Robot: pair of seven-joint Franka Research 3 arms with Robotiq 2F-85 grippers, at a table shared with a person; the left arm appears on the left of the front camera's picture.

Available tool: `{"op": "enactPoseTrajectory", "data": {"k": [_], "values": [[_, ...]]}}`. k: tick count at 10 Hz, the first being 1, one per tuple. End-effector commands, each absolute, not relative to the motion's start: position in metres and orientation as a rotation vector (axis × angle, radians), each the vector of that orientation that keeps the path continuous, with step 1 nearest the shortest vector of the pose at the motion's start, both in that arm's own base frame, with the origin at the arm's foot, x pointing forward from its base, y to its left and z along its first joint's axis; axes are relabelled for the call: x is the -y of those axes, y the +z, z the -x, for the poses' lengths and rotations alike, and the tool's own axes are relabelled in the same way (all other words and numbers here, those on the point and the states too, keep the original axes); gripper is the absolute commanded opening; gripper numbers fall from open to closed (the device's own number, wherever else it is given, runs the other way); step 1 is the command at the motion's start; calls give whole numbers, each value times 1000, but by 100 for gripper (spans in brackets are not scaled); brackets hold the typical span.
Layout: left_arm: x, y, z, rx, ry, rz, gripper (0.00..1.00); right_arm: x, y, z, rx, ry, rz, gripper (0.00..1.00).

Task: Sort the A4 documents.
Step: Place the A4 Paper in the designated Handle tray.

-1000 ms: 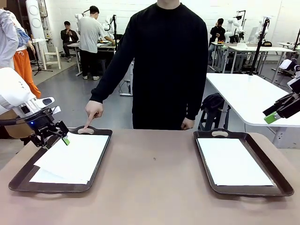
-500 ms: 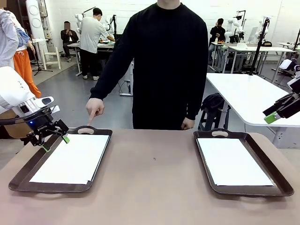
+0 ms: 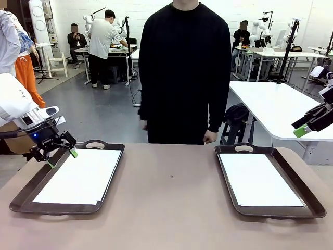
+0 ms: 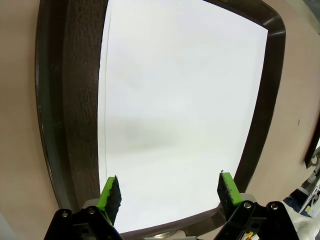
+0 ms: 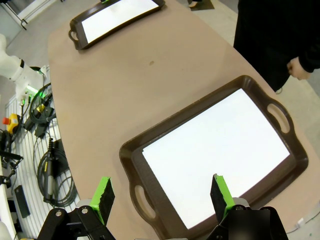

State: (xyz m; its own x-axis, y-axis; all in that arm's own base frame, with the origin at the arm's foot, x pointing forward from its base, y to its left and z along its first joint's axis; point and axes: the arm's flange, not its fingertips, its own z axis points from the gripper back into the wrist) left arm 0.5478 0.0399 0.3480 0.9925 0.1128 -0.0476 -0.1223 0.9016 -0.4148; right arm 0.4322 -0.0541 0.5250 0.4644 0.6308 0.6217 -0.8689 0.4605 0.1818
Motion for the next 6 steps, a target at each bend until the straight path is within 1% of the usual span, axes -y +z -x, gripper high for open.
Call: {"op": "enactPoseTrajectory", "data": {"k": [1,6], "values": [[-42,348,-548,-25,103,429,100,54,524,-433,517,972,-513,100],[-42,348,-548,-25,103,429,100,54,524,-433,517,972,-513,100]]}}
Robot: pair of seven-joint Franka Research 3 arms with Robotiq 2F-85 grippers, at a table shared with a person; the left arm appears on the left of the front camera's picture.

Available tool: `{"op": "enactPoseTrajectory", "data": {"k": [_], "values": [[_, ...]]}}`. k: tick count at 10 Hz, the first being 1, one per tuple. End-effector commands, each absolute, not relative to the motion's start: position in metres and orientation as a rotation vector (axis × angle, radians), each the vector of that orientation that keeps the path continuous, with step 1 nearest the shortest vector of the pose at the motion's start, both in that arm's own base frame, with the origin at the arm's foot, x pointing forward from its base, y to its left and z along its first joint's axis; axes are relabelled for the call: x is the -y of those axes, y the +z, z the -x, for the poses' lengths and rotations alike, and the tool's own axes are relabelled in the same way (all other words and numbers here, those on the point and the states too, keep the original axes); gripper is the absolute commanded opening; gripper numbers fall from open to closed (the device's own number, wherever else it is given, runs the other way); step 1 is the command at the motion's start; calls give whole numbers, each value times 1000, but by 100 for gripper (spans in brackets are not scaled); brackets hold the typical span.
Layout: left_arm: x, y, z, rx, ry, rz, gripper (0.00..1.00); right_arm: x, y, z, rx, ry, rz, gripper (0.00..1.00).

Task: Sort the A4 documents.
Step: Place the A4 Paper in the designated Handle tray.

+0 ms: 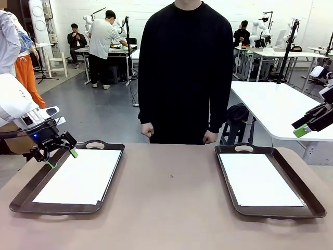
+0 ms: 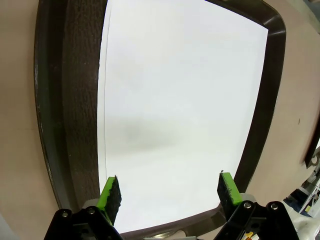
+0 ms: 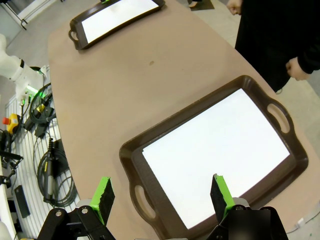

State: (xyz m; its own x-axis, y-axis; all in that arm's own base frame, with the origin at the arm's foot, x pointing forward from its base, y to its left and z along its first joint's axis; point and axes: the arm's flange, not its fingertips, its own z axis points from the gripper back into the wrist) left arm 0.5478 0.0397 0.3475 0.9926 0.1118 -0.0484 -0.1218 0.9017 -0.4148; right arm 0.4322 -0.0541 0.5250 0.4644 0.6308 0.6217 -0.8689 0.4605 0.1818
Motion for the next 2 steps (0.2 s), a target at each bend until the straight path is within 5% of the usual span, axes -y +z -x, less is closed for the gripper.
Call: {"op": "enactPoseTrajectory", "data": {"k": [1,2], "values": [[-42,348,-548,-25,103,429,100,54,524,-433,517,972,-513,100],[-42,348,-548,-25,103,429,100,54,524,-433,517,972,-513,100]]}}
